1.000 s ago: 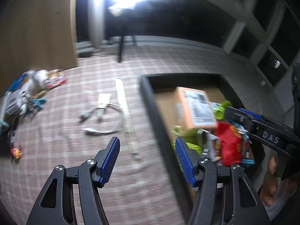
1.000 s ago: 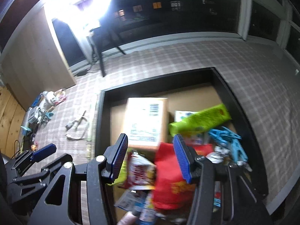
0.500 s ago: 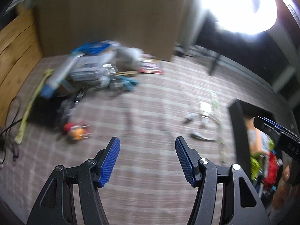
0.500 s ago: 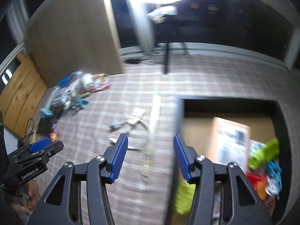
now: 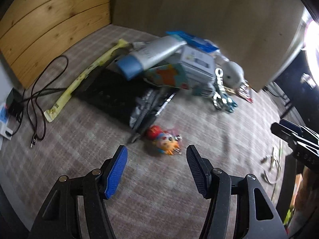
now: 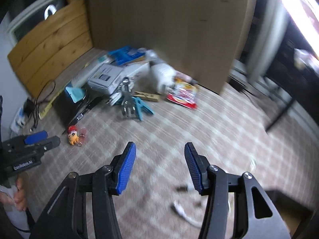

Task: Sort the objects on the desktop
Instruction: 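Move both open tools back to the object pile, then grasp the red-haired toy figure with the left tool while the right tool grasps a blue clothespin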

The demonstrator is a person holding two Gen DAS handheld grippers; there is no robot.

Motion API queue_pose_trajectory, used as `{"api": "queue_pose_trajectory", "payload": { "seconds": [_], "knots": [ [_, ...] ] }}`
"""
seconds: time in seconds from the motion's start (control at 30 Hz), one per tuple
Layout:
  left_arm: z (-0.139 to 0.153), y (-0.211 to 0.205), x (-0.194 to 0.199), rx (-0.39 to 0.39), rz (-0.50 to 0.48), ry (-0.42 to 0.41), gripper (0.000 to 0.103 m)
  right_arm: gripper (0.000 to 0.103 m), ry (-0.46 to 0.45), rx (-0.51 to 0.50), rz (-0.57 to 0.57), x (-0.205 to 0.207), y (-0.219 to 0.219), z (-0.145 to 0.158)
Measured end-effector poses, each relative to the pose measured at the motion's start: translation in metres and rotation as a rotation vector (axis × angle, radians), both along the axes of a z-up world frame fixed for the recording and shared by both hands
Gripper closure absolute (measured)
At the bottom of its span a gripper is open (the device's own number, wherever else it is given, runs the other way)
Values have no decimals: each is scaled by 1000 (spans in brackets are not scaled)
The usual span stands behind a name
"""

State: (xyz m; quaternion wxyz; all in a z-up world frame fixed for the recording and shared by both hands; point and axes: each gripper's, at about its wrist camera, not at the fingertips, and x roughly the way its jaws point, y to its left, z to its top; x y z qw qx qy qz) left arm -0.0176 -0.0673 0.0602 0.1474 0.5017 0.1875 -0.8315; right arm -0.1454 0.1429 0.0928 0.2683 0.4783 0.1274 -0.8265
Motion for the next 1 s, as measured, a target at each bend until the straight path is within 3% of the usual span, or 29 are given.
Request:
{"api": "queue_pose_trajectory", "payload": {
  "seconds": [0.3,0.73,0.93,1.0],
  "knots": [
    [-19,-4,-19,14,81,-30,44,53,-35,41,159,-43,-39,-40],
    [-36,4,-47,-50,103,-79,45,54,-60,24,249,-65,-59,-62],
    [-41,-3,-47,-49,112,-83,53,63,-35,40,241,-60,-62,-64],
    [-41,-2,-45,-59,98,-78,54,74,-30,54,230,-58,-61,-63]
  ]
}}
